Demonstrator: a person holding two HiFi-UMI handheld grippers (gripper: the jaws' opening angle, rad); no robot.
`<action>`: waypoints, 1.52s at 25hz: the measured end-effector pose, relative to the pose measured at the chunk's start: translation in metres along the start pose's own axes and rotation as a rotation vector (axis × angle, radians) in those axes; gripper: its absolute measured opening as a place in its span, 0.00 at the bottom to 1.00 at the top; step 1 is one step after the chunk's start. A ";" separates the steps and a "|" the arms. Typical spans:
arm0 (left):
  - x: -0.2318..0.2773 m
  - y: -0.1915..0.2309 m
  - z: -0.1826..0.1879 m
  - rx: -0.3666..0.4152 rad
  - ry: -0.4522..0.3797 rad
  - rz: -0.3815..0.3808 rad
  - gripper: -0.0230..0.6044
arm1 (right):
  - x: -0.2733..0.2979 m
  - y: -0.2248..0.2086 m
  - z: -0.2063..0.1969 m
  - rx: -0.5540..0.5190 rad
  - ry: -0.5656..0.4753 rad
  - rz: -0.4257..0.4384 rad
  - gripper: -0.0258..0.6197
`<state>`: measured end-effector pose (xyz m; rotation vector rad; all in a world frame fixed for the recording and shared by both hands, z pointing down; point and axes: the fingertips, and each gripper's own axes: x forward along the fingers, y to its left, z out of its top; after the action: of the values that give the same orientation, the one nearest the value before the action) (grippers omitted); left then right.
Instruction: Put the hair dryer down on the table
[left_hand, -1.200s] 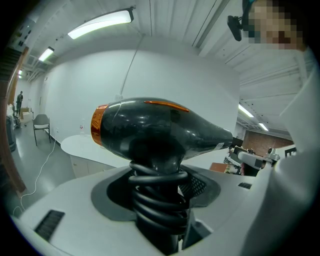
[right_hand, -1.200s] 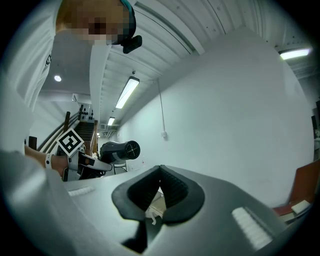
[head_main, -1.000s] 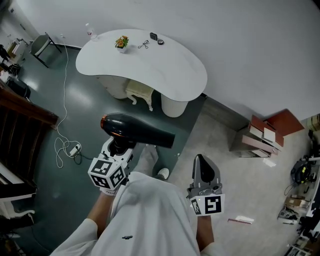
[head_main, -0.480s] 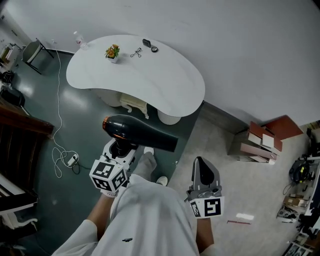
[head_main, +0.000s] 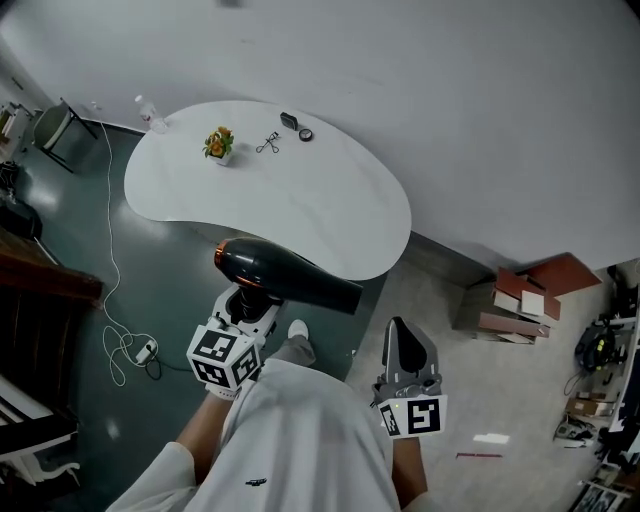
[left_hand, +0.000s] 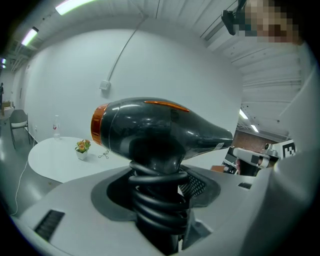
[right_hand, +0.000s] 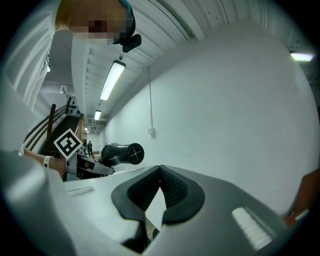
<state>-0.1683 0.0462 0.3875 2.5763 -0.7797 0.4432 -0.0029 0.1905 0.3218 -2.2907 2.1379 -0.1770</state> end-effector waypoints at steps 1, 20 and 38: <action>0.006 0.006 0.005 0.001 -0.001 -0.007 0.45 | 0.009 0.000 0.002 -0.001 0.000 -0.007 0.06; 0.064 0.071 0.036 -0.035 0.024 -0.100 0.45 | 0.108 0.015 0.016 -0.050 0.033 -0.045 0.06; 0.117 0.072 0.063 -0.073 -0.005 0.088 0.45 | 0.173 -0.060 0.027 -0.053 0.009 0.145 0.06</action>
<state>-0.1058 -0.0908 0.4016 2.4841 -0.8970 0.4264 0.0704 0.0203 0.3132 -2.1539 2.3291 -0.1321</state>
